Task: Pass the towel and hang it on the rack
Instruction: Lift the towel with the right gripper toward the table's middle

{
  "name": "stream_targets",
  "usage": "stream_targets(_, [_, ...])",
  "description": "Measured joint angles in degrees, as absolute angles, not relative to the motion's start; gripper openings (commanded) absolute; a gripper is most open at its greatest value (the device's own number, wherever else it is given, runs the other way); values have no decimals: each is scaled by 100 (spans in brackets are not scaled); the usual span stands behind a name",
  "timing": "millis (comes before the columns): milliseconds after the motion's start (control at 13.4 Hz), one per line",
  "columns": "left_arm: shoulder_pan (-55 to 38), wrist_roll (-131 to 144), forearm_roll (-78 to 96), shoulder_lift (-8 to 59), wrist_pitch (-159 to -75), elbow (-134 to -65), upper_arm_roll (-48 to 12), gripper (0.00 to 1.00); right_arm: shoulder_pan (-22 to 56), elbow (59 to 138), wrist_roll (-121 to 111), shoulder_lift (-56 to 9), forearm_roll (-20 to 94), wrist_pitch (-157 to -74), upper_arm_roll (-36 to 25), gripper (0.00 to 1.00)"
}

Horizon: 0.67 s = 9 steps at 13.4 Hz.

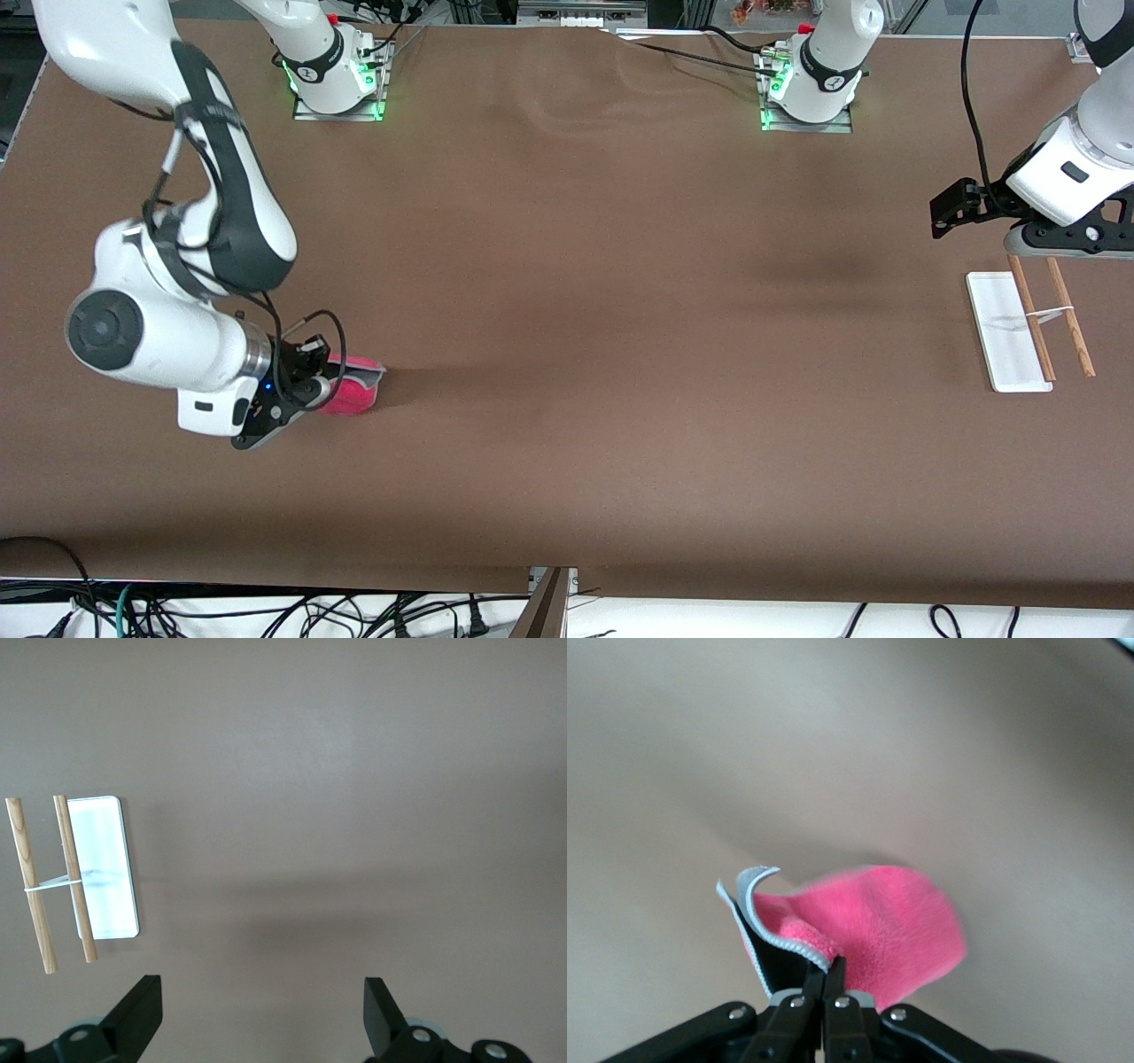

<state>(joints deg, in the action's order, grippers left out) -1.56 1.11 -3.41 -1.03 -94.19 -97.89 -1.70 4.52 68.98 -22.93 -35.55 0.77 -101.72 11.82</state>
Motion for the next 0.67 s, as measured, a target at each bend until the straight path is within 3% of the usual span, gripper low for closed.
stream_targets(672, [-170,110,250,-36,-9414,-9789,-204,100,683,6744,-1078,-3302,212,-10547,3037,0])
